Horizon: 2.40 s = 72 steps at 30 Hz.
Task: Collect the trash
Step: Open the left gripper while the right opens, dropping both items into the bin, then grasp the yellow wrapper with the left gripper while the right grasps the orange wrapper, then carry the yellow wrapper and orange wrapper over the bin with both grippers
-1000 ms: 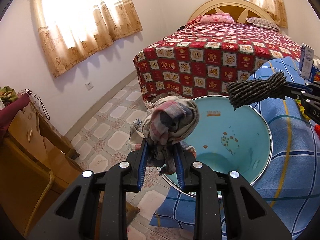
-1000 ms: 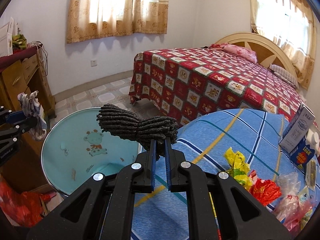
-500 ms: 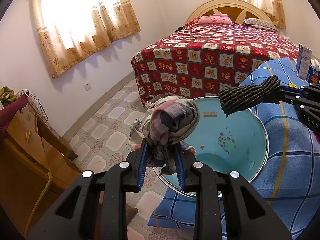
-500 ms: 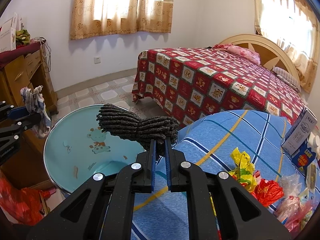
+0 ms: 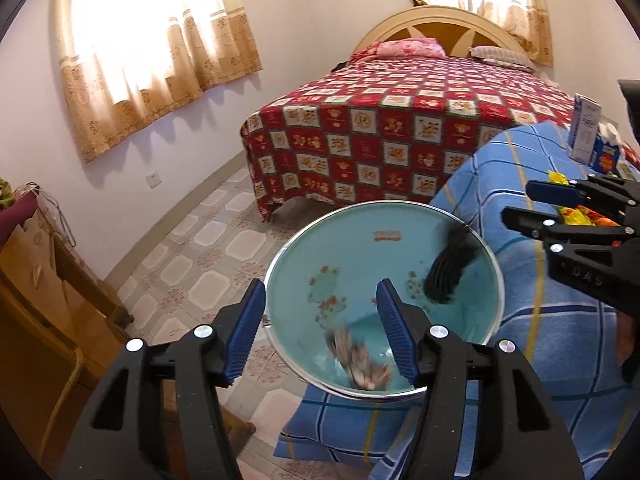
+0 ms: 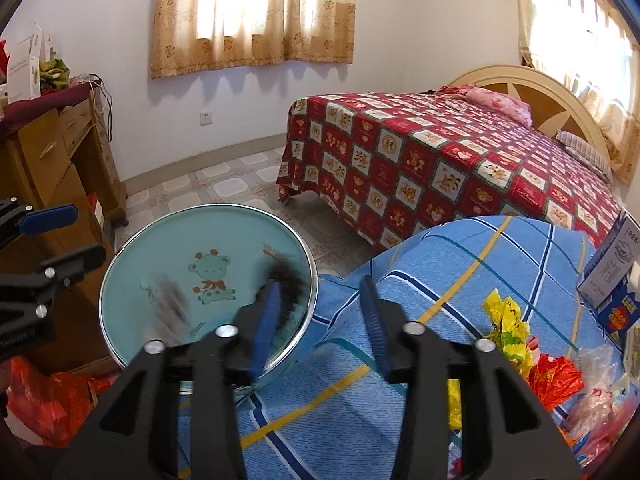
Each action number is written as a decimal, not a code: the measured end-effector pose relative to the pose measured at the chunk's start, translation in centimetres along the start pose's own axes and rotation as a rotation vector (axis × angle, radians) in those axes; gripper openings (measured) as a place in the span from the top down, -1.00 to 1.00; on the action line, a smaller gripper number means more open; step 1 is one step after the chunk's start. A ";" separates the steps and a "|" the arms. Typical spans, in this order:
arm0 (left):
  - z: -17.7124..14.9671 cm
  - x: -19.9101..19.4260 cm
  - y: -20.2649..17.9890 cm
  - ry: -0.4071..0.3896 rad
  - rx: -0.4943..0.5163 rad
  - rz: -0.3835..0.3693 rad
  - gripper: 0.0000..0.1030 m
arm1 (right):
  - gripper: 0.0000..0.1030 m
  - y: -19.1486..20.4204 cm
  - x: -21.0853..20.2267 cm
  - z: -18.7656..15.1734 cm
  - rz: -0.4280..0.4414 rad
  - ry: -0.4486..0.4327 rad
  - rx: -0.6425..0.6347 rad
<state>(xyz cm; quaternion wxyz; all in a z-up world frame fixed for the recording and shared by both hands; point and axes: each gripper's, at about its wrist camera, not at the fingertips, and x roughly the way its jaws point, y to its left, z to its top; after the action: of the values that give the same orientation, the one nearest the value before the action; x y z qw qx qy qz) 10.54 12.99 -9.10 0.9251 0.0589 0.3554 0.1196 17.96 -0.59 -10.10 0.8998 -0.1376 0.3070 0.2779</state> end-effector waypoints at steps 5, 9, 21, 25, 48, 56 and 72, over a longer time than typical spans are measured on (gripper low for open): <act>-0.2 0.2 -0.4 0.011 -0.009 -0.014 -0.37 | -0.07 -0.8 -1.0 -0.4 -0.020 -0.004 0.033; -0.7 0.4 -1.8 0.021 0.002 -0.039 -0.49 | -0.11 -1.9 -3.4 -1.3 -0.045 -0.012 0.063; -1.8 -0.8 -12.3 0.019 0.167 -0.227 -0.50 | -0.21 -11.6 -17.6 -10.4 -0.303 -0.067 0.229; -1.3 -1.1 -15.2 0.002 0.195 -0.271 -0.50 | -0.22 -16.9 -20.9 -15.4 -0.443 -0.030 0.365; 3.9 3.6 -23.5 0.022 0.241 -0.305 0.14 | -0.22 -25.3 -21.6 -21.3 -0.512 0.028 0.541; 3.4 2.6 -23.1 0.002 0.263 -0.346 0.52 | 0.51 -25.3 -18.6 -21.1 -0.414 0.132 0.533; 3.2 -2.8 -19.0 -0.080 0.228 -0.385 0.52 | 0.91 -25.1 -20.5 -21.4 -0.443 0.073 0.534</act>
<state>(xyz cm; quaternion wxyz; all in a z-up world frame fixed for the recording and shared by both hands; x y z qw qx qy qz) 14.06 -6.13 -8.62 0.9317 0.0987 0.3343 -0.1023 8.94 -38.38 -11.82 0.9309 0.0297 0.3634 -0.0196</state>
